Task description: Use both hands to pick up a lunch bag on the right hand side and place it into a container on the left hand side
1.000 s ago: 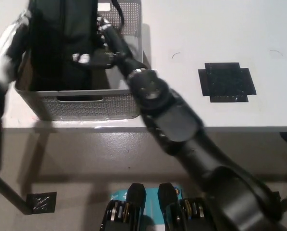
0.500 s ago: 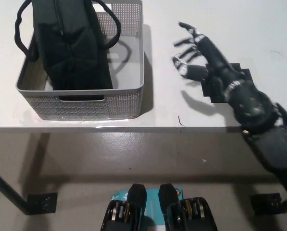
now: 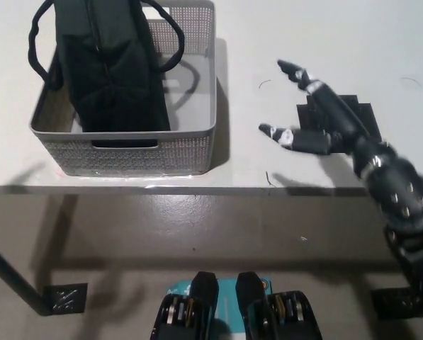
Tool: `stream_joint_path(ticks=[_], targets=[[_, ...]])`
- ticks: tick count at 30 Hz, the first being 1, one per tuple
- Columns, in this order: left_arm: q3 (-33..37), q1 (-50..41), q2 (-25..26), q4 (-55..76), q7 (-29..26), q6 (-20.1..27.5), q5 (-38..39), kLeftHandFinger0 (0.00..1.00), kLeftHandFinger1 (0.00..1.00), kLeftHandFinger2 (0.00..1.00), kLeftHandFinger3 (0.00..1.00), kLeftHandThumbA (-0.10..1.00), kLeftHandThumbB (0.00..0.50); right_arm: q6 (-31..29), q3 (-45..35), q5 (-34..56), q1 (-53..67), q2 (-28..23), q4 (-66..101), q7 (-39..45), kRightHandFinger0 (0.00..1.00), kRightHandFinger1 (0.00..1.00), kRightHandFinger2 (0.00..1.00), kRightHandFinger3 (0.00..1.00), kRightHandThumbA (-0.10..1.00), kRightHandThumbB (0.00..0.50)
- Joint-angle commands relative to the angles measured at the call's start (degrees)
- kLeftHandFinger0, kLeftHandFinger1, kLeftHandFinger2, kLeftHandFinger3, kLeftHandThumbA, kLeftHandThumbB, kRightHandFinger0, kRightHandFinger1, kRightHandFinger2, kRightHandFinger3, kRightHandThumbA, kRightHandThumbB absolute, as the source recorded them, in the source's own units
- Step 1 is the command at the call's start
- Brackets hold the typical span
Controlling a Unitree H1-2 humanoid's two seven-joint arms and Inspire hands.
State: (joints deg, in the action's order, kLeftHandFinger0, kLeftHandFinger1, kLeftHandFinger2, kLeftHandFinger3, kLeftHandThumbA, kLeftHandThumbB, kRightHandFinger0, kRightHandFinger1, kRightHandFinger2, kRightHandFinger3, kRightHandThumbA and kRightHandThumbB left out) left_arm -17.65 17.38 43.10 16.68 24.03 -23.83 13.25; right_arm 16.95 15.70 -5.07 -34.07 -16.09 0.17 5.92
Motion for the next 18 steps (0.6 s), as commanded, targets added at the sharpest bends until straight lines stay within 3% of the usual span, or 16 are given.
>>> stream_joint_path(ticks=[1,2,4,8,10,13,14,16,18], targets=[[-0.2,-6.2,-11.3,15.3,-6.6,6.7,0.1,1.0,1.0,1.0,1.0,0.91,0.064,-14.6,-7.4,11.1,10.5,7.3,11.3,-1.5,1.0,1.0,1.0,1.0,1.0,0.197],[0.6,-7.7,-14.1,16.3,-7.2,9.5,-1.7,1.0,1.0,1.0,1.0,0.93,0.031,-16.0,-7.6,11.5,12.8,8.6,12.8,-1.5,1.0,1.0,1.0,1.0,1.0,0.194],[2.9,-11.0,-18.4,17.5,-7.6,13.4,-5.2,1.0,1.0,1.0,1.0,1.0,0.043,-18.5,-7.2,11.8,17.5,10.2,14.7,-1.2,1.0,1.0,1.0,1.0,1.0,0.183],[5.4,-15.3,-25.5,16.1,-6.7,19.1,-6.2,1.0,1.0,1.0,1.0,1.0,0.088,-21.7,-7.9,15.0,25.2,13.3,15.4,0.5,1.0,1.0,1.0,1.0,1.0,0.215],[7.0,-17.0,-27.6,14.7,-6.3,20.5,-7.0,1.0,1.0,1.0,1.0,1.0,0.116,-23.3,-8.0,13.9,29.1,14.2,15.1,-0.1,1.0,1.0,1.0,1.0,1.0,0.257],[8.3,-18.7,-30.4,12.1,-5.0,21.8,-5.2,1.0,1.0,1.0,1.0,1.0,0.085,-26.3,-8.3,14.3,33.4,15.1,12.5,0.7,1.0,1.0,1.0,1.0,1.0,0.313],[8.8,-19.4,-31.0,11.0,-5.0,23.1,-6.0,1.0,1.0,1.0,1.0,1.0,0.066,-28.0,-8.4,14.7,34.2,15.2,10.9,1.2,1.0,1.0,1.0,1.0,1.0,0.301],[9.8,-20.2,-31.9,8.5,-5.1,25.1,-7.8,1.0,1.0,1.0,1.0,1.0,0.077,-30.8,-8.6,14.3,35.3,15.2,7.6,1.6,1.0,1.0,1.0,1.0,1.0,0.309],[10.4,-20.4,-32.5,3.6,-4.9,28.0,-8.6,1.0,1.0,1.0,1.0,1.0,0.112,-31.6,-8.6,12.4,36.0,15.2,3.6,1.1,1.0,1.0,1.0,1.0,1.0,0.323]])
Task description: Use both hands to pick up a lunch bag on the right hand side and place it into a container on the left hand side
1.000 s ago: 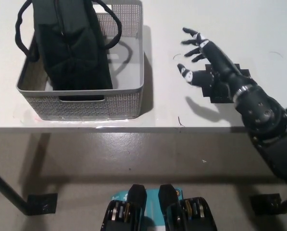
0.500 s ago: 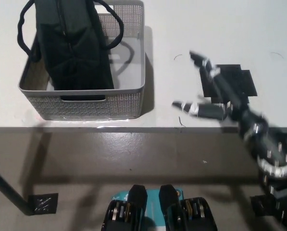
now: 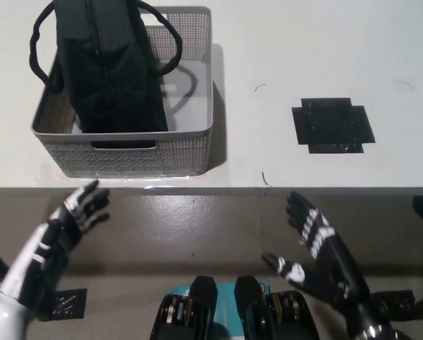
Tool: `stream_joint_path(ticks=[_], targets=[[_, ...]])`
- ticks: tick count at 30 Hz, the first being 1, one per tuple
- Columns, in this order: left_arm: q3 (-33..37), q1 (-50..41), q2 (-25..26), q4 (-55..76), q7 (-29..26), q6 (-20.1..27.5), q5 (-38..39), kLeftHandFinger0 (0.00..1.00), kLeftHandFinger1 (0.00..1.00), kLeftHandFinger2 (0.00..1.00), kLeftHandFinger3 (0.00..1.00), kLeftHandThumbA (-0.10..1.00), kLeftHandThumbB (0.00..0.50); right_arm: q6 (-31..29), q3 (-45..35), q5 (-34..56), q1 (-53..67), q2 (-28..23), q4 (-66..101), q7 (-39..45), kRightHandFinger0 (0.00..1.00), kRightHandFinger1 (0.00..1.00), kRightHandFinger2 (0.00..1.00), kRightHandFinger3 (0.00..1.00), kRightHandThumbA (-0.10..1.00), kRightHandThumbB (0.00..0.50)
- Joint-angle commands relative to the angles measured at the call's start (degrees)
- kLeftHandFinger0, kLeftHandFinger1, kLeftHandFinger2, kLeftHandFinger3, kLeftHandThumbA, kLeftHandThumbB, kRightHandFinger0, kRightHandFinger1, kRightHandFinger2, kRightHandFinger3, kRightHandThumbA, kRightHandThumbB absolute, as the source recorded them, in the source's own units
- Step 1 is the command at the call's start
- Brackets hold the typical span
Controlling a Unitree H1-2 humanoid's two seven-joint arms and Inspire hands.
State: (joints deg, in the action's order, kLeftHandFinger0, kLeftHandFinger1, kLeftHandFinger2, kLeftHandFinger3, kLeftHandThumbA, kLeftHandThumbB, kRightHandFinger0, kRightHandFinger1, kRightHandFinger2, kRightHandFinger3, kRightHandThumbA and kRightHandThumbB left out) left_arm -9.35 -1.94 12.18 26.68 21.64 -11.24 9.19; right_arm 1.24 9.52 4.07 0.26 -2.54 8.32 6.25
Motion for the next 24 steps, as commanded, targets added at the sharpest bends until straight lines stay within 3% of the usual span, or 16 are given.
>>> stream_joint_path(ticks=[1,7,12,16,24], targets=[[2.3,-1.1,-1.9,-8.4,-2.4,16.8,-4.8,1.0,1.0,1.0,1.0,1.0,0.117,-16.6,-2.4,3.2,1.8,1.8,-6.0,0.8,1.0,1.0,1.0,1.0,1.0,0.317],[4.2,-0.4,-3.7,-22.0,-4.0,23.2,-7.6,1.0,1.0,1.0,1.0,1.0,0.107,-17.2,-2.6,4.7,2.7,5.5,-12.7,0.6,1.0,1.0,1.0,1.0,1.0,0.286],[4.7,0.0,-4.4,-24.8,-4.6,23.5,-8.0,1.0,1.0,1.0,1.0,1.0,0.105,-18.3,-2.9,3.3,3.2,6.8,-13.2,-0.4,1.0,1.0,1.0,1.0,1.0,0.212],[5.5,0.2,-4.5,-25.9,-4.4,24.8,-7.8,1.0,1.0,1.0,1.0,1.0,0.098,-18.4,-3.8,3.5,2.4,7.2,-14.4,-0.2,1.0,1.0,1.0,1.0,1.0,0.236],[6.4,0.2,-3.5,-29.2,-4.4,27.9,-7.8,1.0,1.0,1.0,1.0,1.0,0.116,-20.6,-4.0,2.3,1.3,6.7,-17.4,0.7,1.0,1.0,1.0,1.0,1.0,0.175]])
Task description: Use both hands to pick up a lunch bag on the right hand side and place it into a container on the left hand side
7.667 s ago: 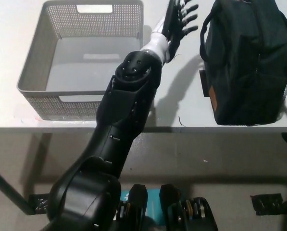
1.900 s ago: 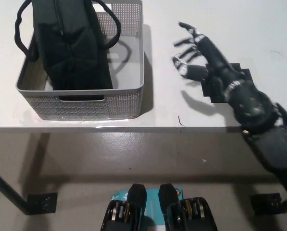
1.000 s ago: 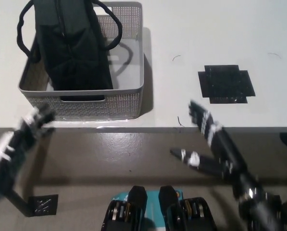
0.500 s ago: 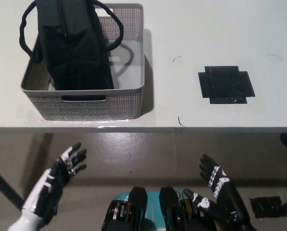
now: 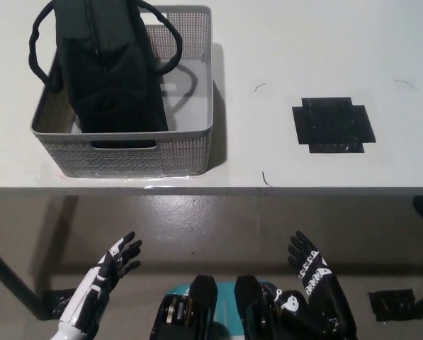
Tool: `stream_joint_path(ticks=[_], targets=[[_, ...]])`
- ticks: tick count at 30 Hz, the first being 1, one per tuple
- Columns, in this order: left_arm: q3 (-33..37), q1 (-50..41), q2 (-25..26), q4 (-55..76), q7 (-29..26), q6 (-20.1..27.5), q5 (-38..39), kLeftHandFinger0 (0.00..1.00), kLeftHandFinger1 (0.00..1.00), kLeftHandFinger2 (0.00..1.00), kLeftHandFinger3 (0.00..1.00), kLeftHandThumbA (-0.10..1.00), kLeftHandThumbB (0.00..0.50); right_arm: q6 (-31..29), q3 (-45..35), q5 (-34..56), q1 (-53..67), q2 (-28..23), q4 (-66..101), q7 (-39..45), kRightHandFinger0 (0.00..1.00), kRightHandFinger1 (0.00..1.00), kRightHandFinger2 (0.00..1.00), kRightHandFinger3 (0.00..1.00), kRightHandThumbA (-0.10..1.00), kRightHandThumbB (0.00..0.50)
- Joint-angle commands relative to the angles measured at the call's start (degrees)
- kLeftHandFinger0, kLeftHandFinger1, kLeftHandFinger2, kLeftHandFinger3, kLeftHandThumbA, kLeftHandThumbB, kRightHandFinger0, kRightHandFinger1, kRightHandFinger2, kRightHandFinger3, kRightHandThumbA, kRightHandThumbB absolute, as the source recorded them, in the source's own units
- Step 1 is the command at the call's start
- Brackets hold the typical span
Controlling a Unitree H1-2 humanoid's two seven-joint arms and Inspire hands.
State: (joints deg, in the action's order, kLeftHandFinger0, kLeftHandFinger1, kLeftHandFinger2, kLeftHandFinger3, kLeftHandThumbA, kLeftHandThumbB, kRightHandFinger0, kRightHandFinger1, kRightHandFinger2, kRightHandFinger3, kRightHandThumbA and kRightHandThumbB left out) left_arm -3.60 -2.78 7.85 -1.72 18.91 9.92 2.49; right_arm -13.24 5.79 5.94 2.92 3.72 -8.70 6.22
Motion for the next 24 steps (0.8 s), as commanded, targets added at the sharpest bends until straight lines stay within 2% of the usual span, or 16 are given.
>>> stream_joint_path(ticks=[1,5,17,20,22,24], targets=[[0.7,1.0,0.8,-1.0,-1.7,6.5,-0.9,1.0,1.0,1.0,1.0,1.0,0.117,-6.6,-0.2,0.1,-1.6,0.5,-0.7,0.7,1.0,1.0,1.0,1.0,1.0,0.177],[0.6,1.0,1.0,-0.5,-2.2,5.9,-1.0,1.0,1.0,1.0,1.0,1.0,0.123,-6.8,-0.1,0.1,-2.2,0.7,-1.1,0.5,1.0,1.0,1.0,1.0,1.0,0.179],[0.5,1.1,1.3,-0.8,-2.0,6.2,0.4,1.0,1.0,1.0,1.0,1.0,0.082,-5.9,-0.1,0.3,-2.4,0.3,-0.4,0.6,1.0,1.0,1.0,1.0,1.0,0.183],[0.3,0.9,1.1,-0.8,-2.2,6.3,0.6,1.0,1.0,1.0,1.0,1.0,0.08,-6.4,-0.2,0.5,-2.5,0.3,-0.7,0.7,1.0,1.0,1.0,1.0,1.0,0.2],[0.1,0.7,0.9,-0.8,-2.5,5.9,0.8,1.0,1.0,1.0,1.0,1.0,0.1,-6.4,-0.1,0.1,-2.8,0.1,-0.9,0.7,1.0,1.0,1.0,1.0,1.0,0.202],[0.1,0.6,0.9,-0.8,-2.6,6.0,0.7,1.0,1.0,1.0,1.0,1.0,0.092,-6.3,0.0,0.1,-2.8,0.1,-0.8,0.7,1.0,1.0,1.0,1.0,1.0,0.2]])
